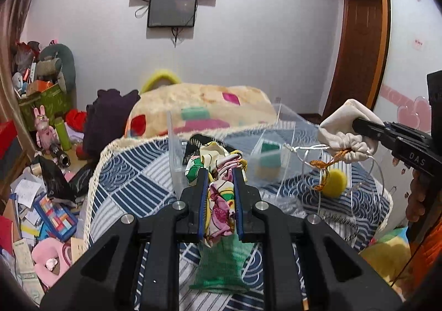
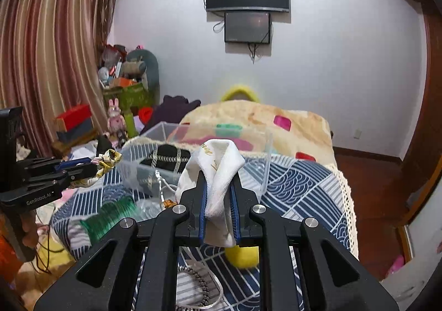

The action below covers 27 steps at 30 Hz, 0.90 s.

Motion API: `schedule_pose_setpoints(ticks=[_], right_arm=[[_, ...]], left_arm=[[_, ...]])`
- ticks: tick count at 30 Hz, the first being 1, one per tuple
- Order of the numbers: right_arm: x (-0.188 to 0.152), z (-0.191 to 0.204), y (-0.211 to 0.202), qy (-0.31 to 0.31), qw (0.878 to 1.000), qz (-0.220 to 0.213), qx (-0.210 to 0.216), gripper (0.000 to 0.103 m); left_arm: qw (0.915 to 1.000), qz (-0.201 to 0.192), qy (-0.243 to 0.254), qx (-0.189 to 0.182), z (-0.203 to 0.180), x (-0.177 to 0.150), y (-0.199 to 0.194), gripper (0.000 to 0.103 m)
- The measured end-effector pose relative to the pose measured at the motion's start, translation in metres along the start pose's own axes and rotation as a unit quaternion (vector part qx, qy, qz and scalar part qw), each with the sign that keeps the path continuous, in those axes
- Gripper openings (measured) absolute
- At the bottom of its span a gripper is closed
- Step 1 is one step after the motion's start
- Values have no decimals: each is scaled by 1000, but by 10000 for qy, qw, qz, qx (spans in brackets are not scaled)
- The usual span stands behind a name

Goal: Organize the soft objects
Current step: 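Grasp the floral scrunchie with the left tool while the right tool grasps the white drawstring pouch, then place the scrunchie into the clear box with the left tool while the right tool places the pouch in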

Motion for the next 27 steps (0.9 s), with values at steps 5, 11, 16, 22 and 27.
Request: schedule_pose_setpoints(ticks=[5, 11, 16, 22, 27], right_arm=[[12, 0, 0, 39, 9999, -165, -17, 13], [32, -1, -2, 84, 9991, -412, -17, 13], [48, 2, 9, 57, 9988, -463, -174, 13], [60, 3, 28, 48, 9985, -401, -360, 13], [63, 2, 43, 29, 9984, -276, -484, 13]], left_arm=[[9998, -113, -118, -71, 4, 16, 0, 16], [9998, -214, -2, 57, 2, 34, 3, 16], [9996, -252, 59, 69, -1, 44, 12, 16], [9998, -157, 65, 36, -3, 56, 31, 16], [10000, -53, 75, 9, -5, 65, 48, 16]])
Point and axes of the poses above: each gripper's, at about its wrist camera, not at the fingertips, and y roughly the way its jaws point, z to its left, x to its top, the point moved 2 cm from there along y, roughly the way its jaws point, and after that the axes turned 8 degrees about z, right-handed, at the moved point
